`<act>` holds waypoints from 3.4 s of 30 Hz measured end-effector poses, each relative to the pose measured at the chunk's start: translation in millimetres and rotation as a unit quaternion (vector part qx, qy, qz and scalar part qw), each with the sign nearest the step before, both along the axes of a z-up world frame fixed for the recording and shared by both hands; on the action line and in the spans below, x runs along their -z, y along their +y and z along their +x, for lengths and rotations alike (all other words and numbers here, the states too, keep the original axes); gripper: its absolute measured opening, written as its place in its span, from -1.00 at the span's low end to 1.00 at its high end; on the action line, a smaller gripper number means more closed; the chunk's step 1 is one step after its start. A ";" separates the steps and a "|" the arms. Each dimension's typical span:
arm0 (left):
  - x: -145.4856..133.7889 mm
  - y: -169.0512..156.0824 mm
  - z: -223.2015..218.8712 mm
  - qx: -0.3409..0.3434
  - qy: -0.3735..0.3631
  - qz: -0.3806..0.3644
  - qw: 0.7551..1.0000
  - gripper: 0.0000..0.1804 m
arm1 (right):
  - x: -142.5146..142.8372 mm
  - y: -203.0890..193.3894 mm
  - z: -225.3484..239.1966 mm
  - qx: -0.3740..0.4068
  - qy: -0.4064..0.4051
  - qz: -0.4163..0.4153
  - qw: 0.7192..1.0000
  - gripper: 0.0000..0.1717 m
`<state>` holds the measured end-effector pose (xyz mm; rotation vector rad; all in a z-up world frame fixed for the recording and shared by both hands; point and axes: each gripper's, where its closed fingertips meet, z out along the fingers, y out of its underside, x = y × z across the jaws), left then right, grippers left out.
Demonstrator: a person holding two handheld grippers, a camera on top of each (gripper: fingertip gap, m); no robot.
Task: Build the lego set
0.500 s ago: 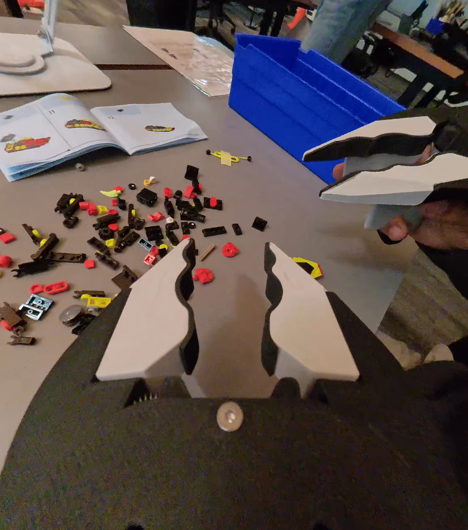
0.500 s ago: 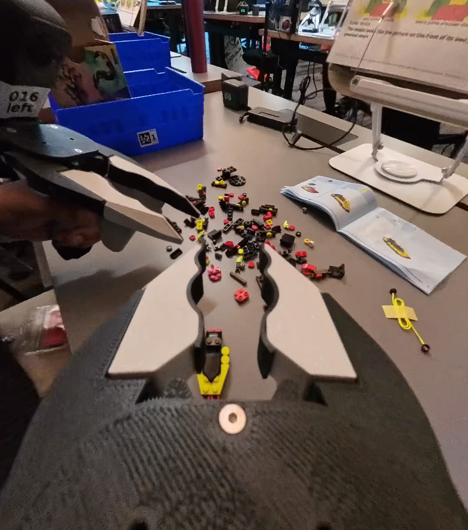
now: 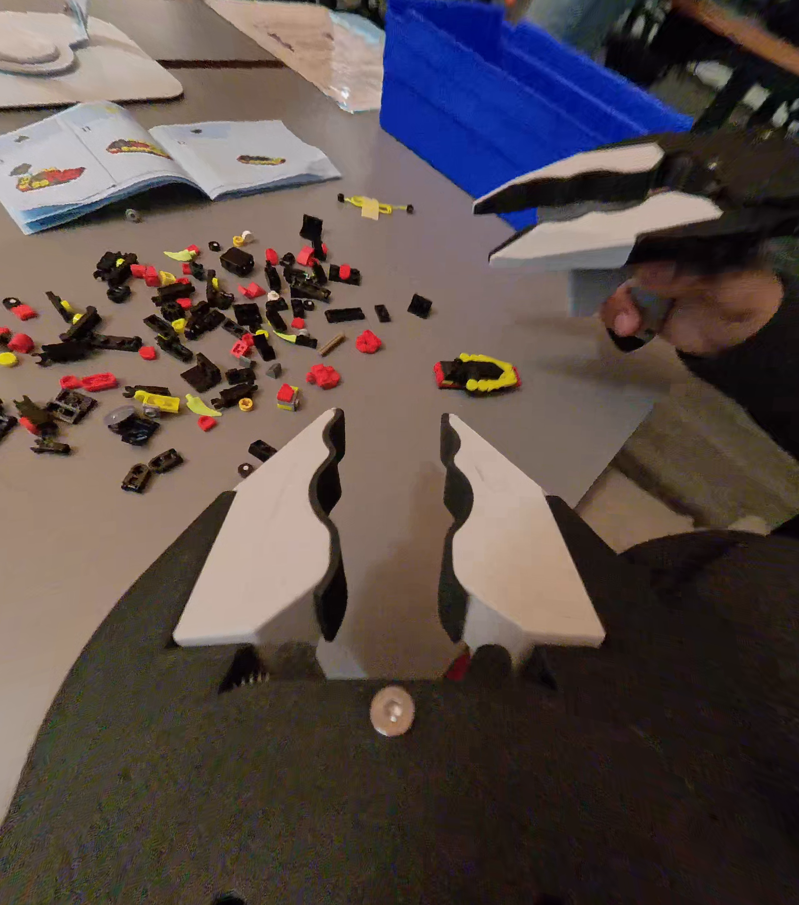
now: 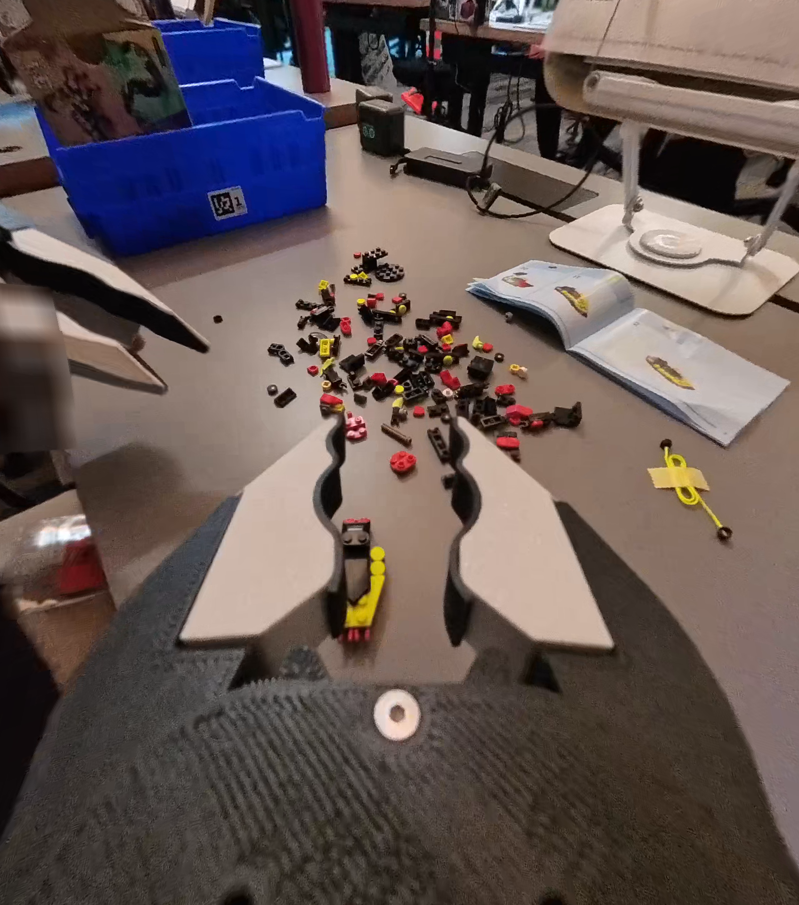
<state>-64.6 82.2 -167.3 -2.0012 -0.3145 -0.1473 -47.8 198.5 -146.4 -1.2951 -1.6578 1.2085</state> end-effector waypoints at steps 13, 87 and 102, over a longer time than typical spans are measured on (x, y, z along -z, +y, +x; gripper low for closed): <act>6.1 20.0 -23.0 0.049 0.025 0.000 0.998 -0.64 | -14.4 4.1 -11.0 -0.026 0.035 -0.010 0.999 -0.56; 20.7 -28.7 -45.2 -0.045 -0.018 -0.031 0.998 -1.00 | 14.9 -77.4 -37.2 -0.225 -0.048 -0.049 0.972 -0.97; 11.1 -13.9 -44.8 -0.033 -0.066 0.003 0.997 -1.00 | 14.9 -58.8 -29.9 -0.188 -0.045 -0.054 0.980 -0.94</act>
